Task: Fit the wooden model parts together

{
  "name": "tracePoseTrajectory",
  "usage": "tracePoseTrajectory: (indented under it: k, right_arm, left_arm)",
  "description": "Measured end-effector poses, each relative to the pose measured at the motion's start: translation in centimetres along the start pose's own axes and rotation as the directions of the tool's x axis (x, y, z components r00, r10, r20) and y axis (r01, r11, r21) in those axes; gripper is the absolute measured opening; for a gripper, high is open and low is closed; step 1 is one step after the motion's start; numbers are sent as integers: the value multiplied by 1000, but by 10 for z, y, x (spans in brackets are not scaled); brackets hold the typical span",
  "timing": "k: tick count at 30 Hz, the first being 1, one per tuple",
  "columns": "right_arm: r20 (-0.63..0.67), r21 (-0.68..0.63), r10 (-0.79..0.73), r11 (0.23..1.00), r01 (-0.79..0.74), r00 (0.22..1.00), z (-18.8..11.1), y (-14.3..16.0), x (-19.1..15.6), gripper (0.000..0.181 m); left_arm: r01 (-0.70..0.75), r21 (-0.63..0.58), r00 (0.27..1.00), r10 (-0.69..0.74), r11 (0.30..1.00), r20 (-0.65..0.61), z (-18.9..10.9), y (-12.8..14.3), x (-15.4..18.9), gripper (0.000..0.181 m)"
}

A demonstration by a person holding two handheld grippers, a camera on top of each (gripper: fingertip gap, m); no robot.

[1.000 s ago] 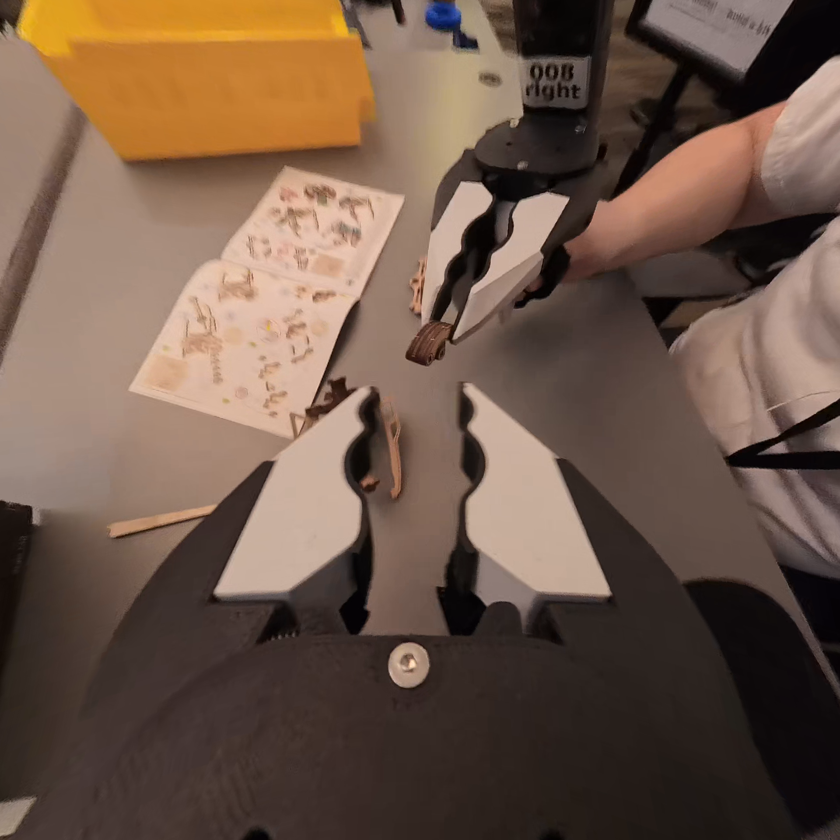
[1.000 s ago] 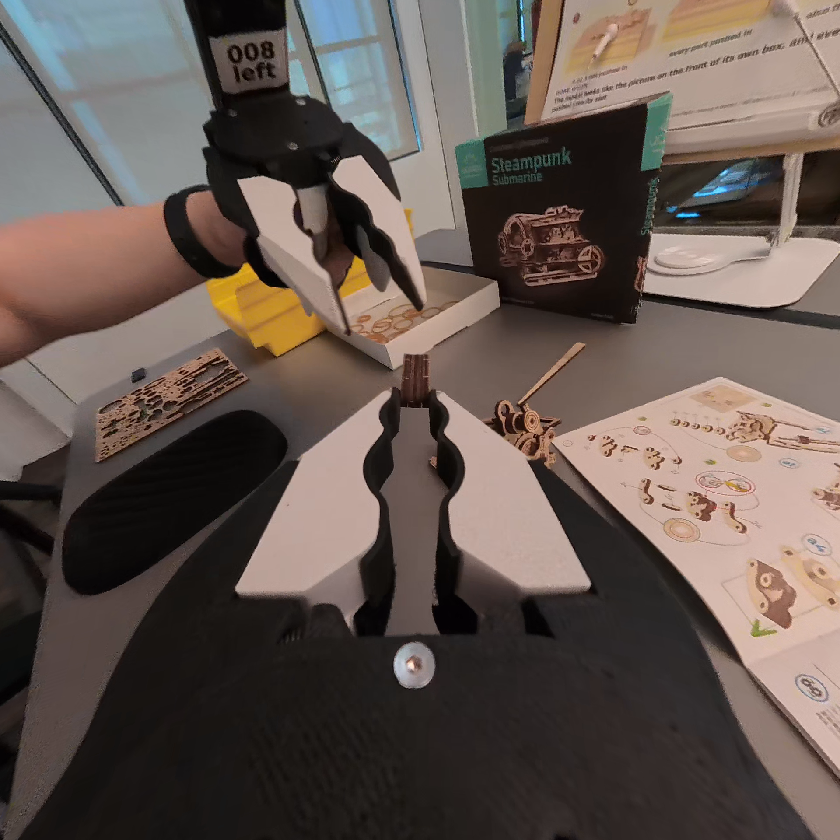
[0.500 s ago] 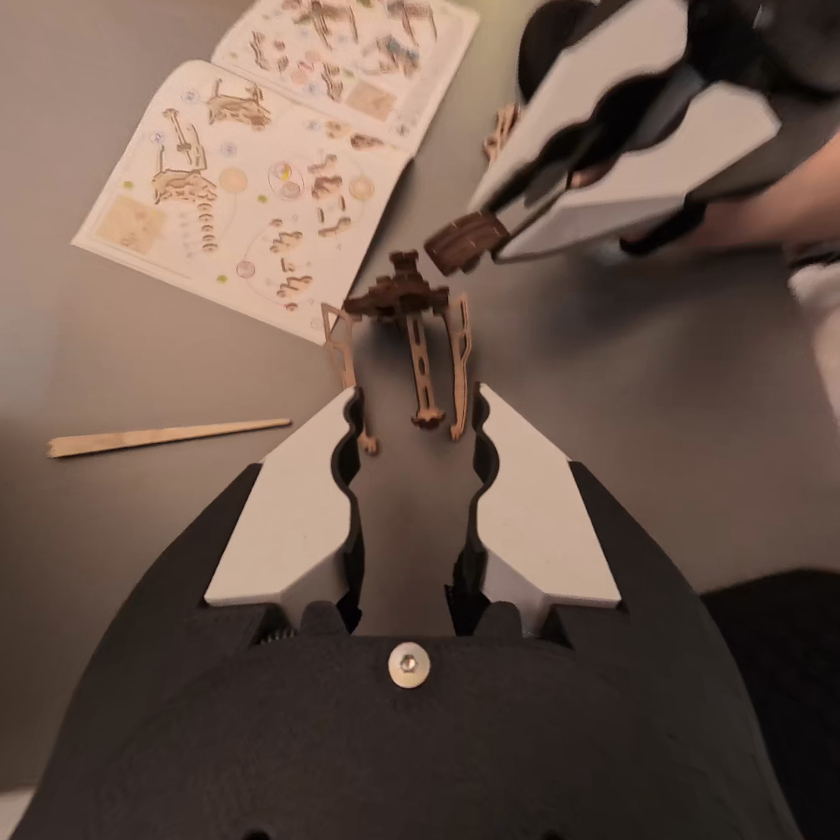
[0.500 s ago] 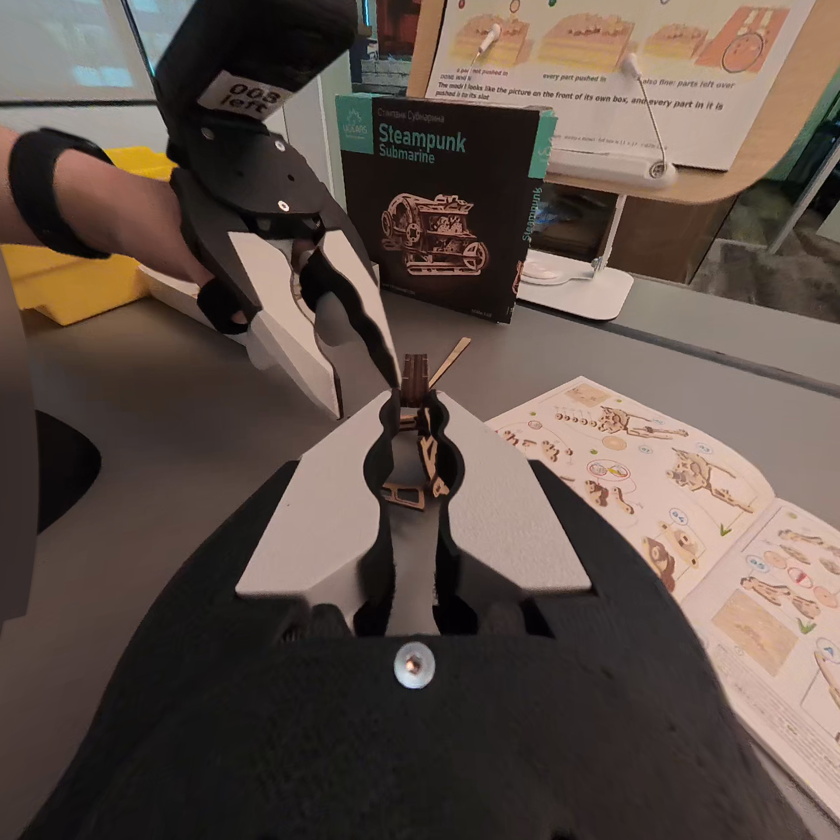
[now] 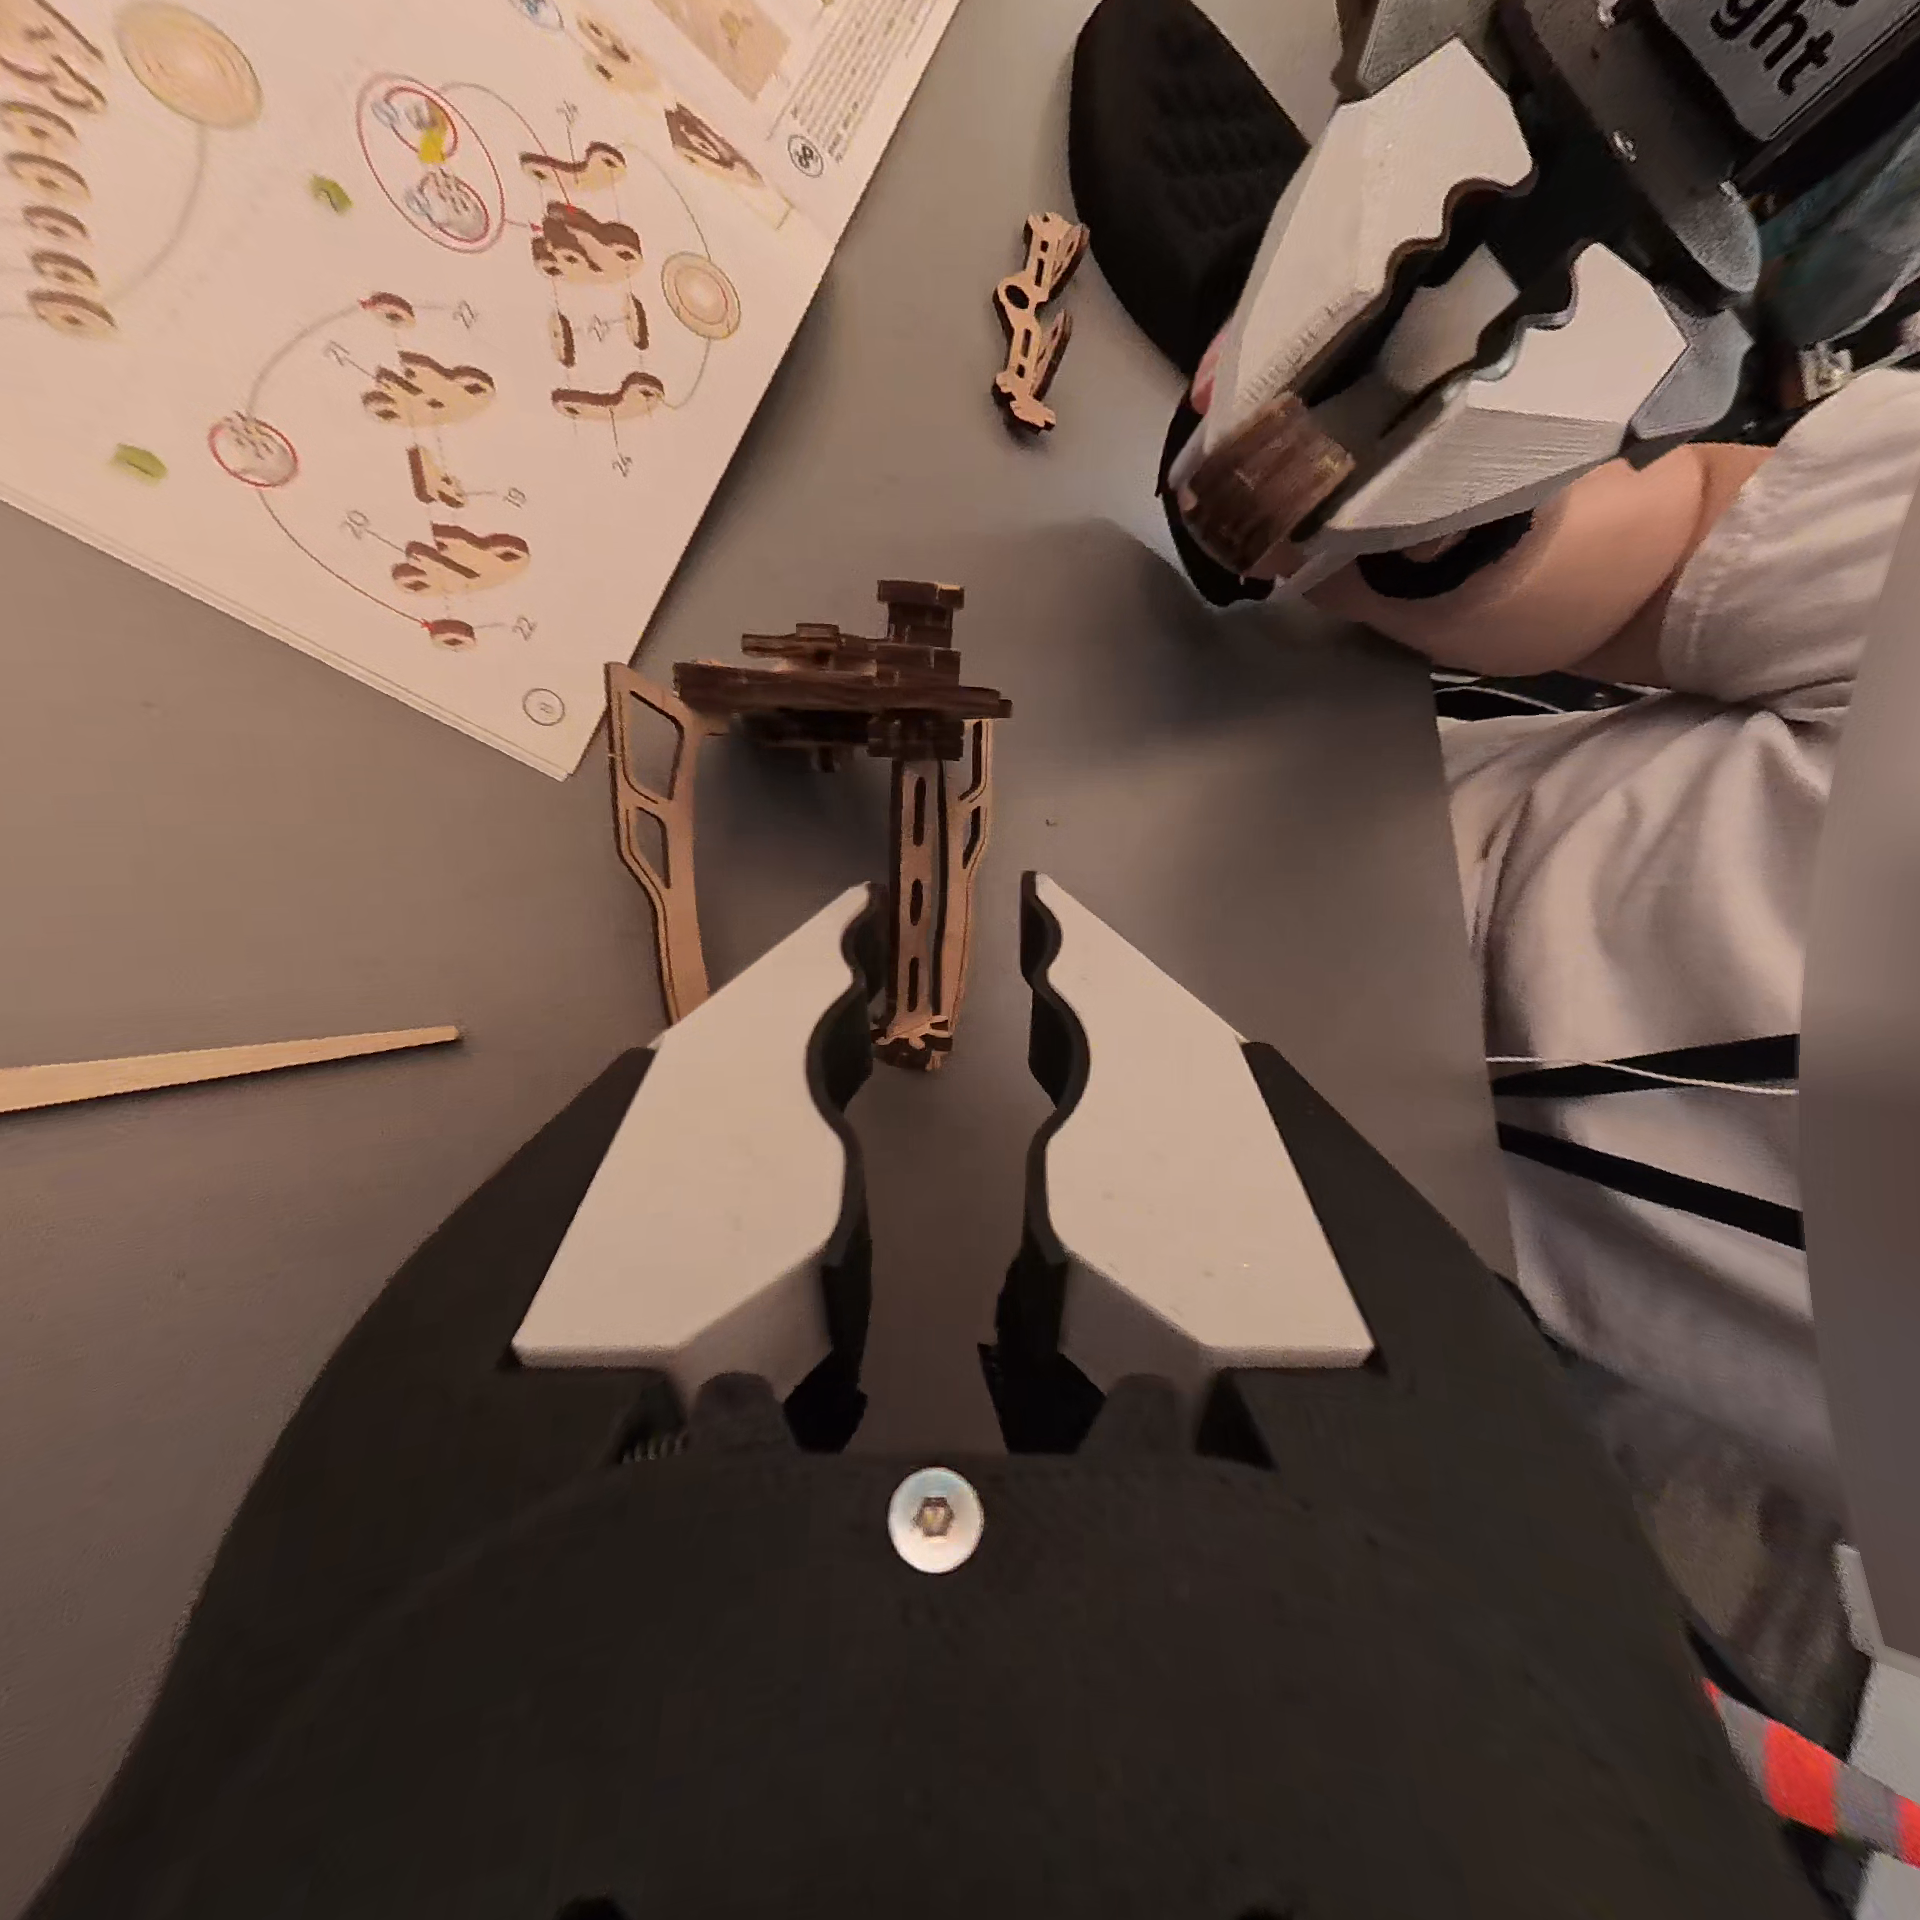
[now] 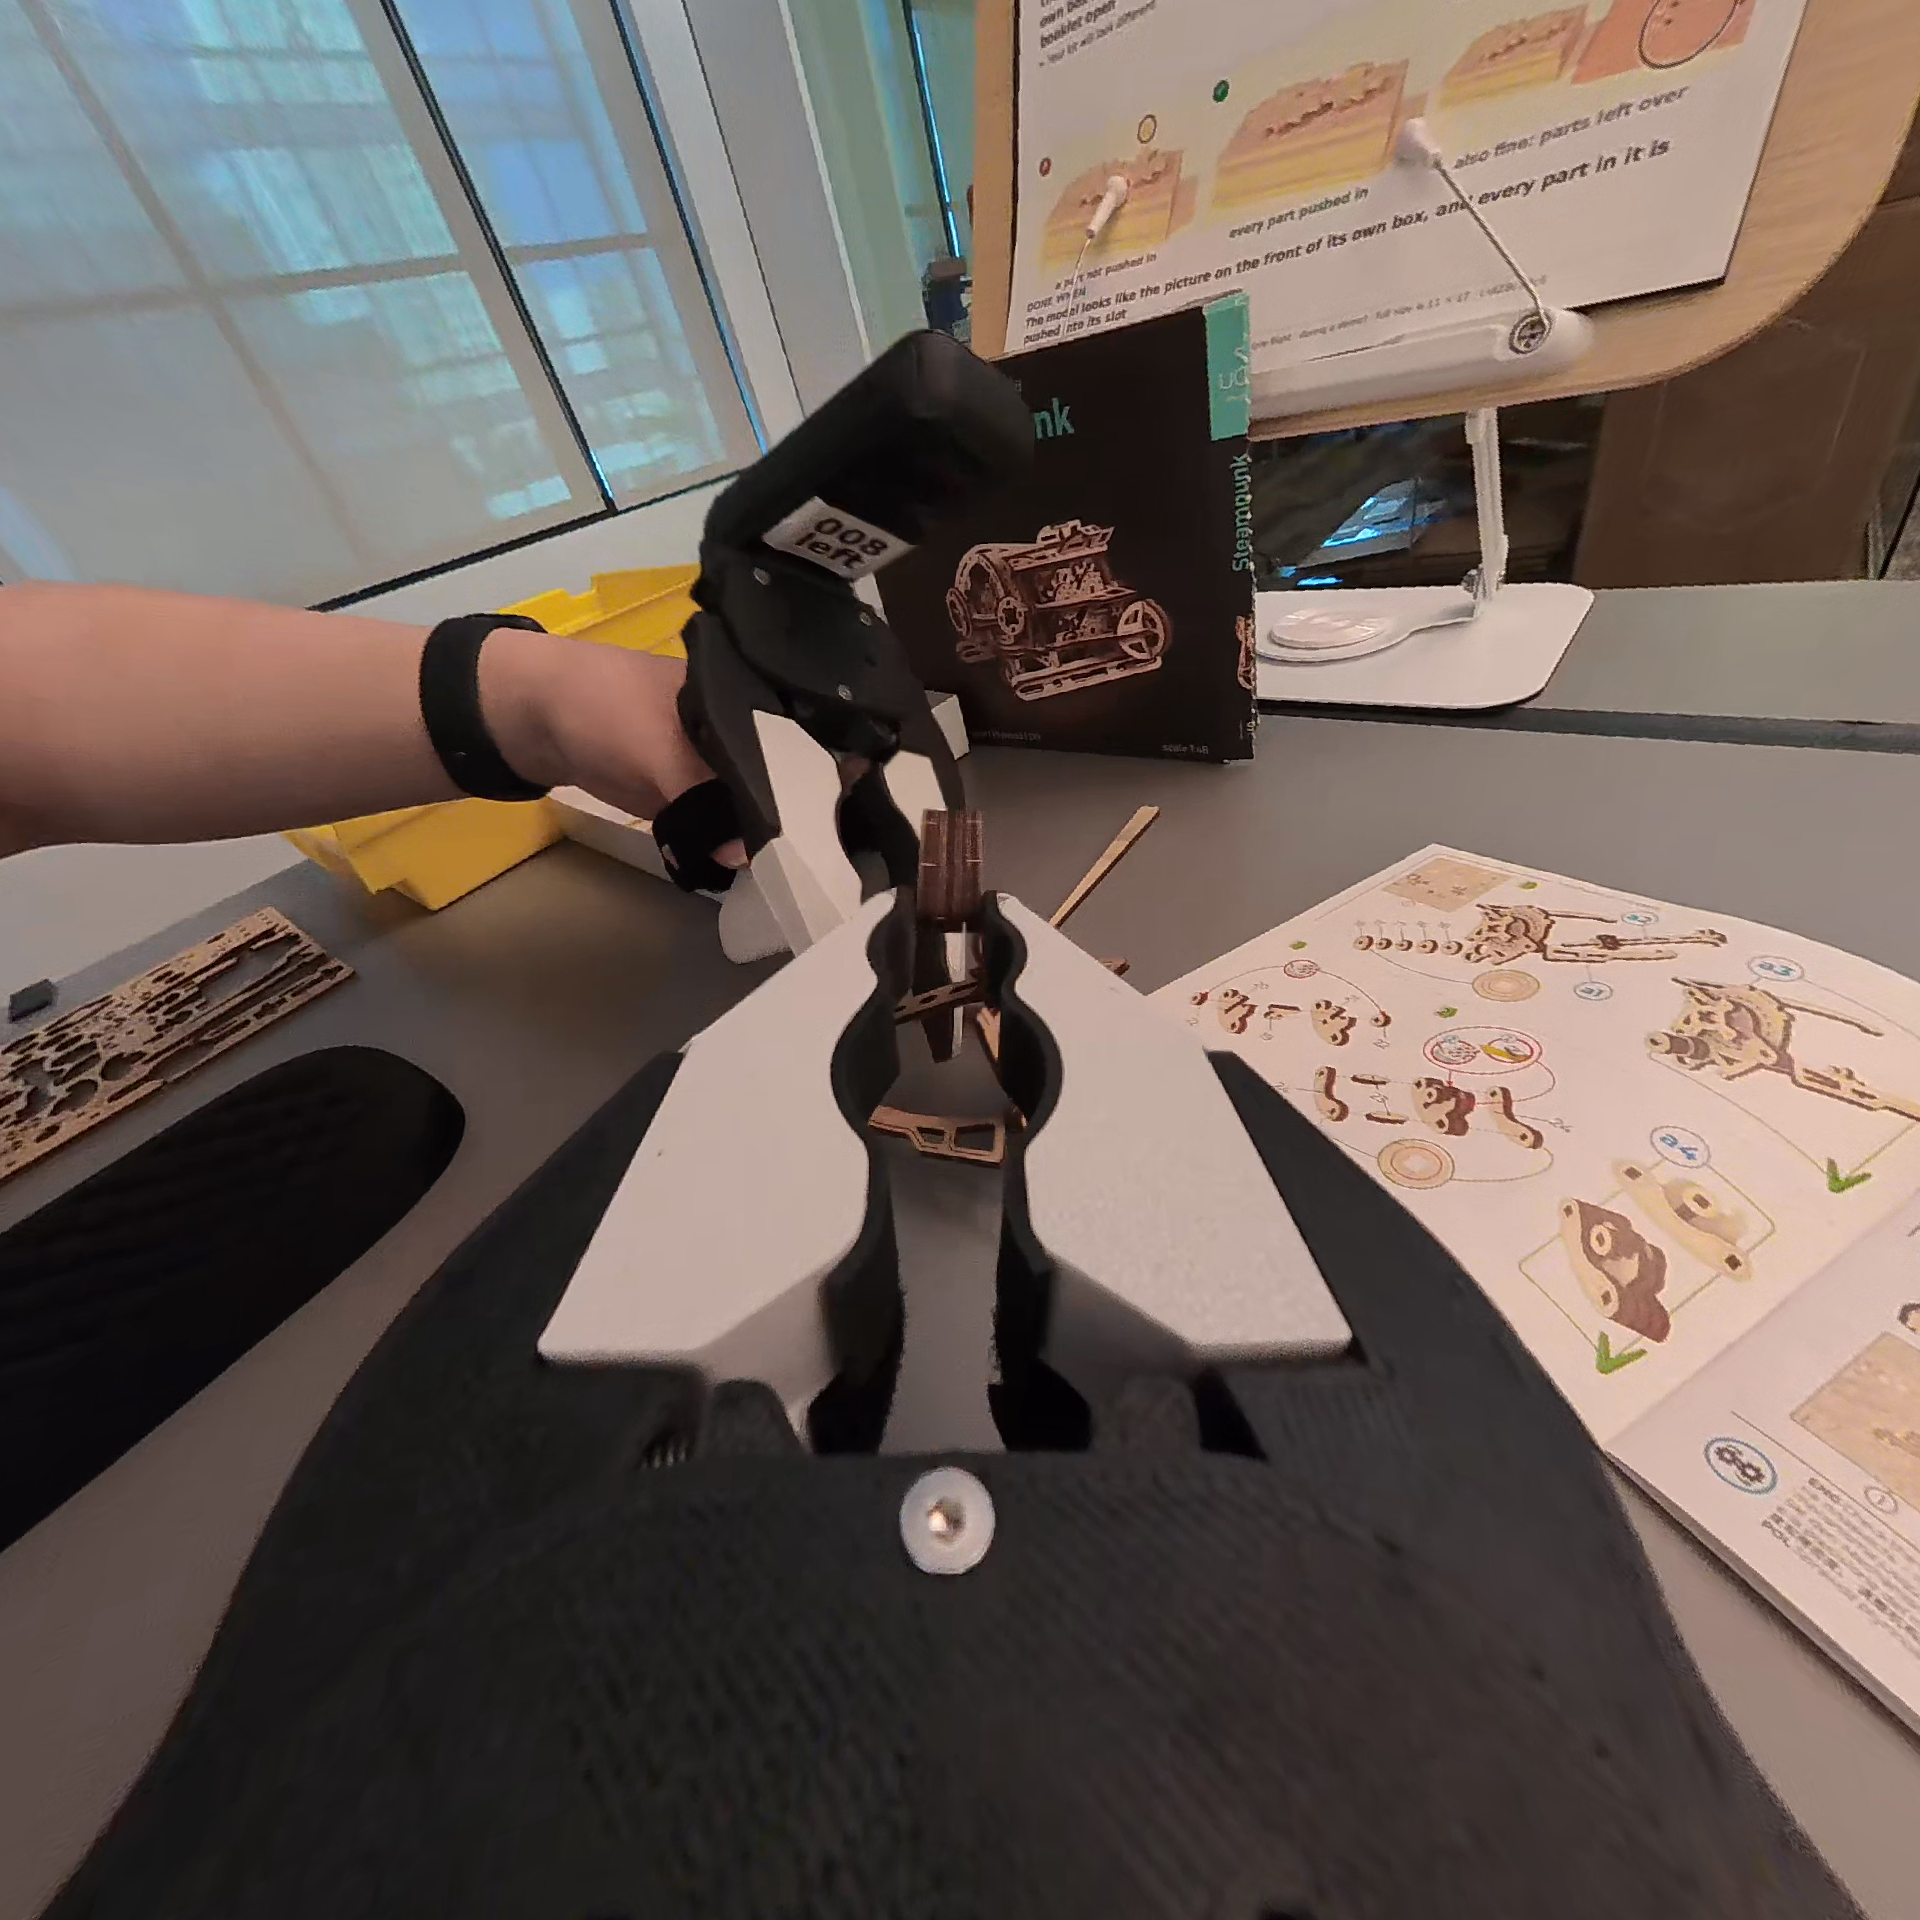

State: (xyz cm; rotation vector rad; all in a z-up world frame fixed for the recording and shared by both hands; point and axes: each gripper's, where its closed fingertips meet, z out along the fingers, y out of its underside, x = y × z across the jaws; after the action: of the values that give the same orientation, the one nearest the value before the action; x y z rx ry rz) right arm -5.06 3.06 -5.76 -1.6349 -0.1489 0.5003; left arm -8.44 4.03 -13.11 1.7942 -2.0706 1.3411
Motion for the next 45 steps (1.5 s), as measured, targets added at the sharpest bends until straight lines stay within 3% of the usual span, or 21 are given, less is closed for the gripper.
tracePoseTrajectory:
  k: [5, 9, 15, 20, 24, 28, 34, 45]
  right_arm:
    - [31, -8, 32, 999, -32, 999, 1, 2, -1, 10]
    - [46, -13, 45, 999, -45, 998, 1, 3, 0, 10]
    - [56, -23, 35, 999, -34, 998, 0, -2, 3, 10]
    - [50, -36, -39, 999, 41, 998, -1, -18, 11, 10]
    - [69, -57, -74, 995, 78, 995, 1, -27, 13, 10]
    - [80, -97, -87, 991, 95, 993, 3, -25, 14, 10]
    - [88, -104, -73, 991, 82, 993, 5, -23, 15, 10]
    - [85, -120, -86, 988, 96, 993, 8, -18, 17, 10]
  left_arm:
    - [65, 3, 996, -65, 998, -66, 2, 0, 5, 3]
    - [200, 60, 973, -192, 978, -127, 3, -6, 10, 0]
    - [402, 182, 910, -370, 897, -185, 4, -12, 13, 0]
    - [541, 285, 838, -480, 791, -258, 1, -22, 23, 0]
    - [528, 340, 848, -460, 778, -262, 0, -29, 35, 0]
    - [580, 381, 813, -483, 720, -323, -7, -40, 45, 0]
    - [603, 393, 798, -514, 694, -316, -9, -42, 41, 0]
    - [603, 392, 797, -518, 694, -309, -8, -44, 39, 0]
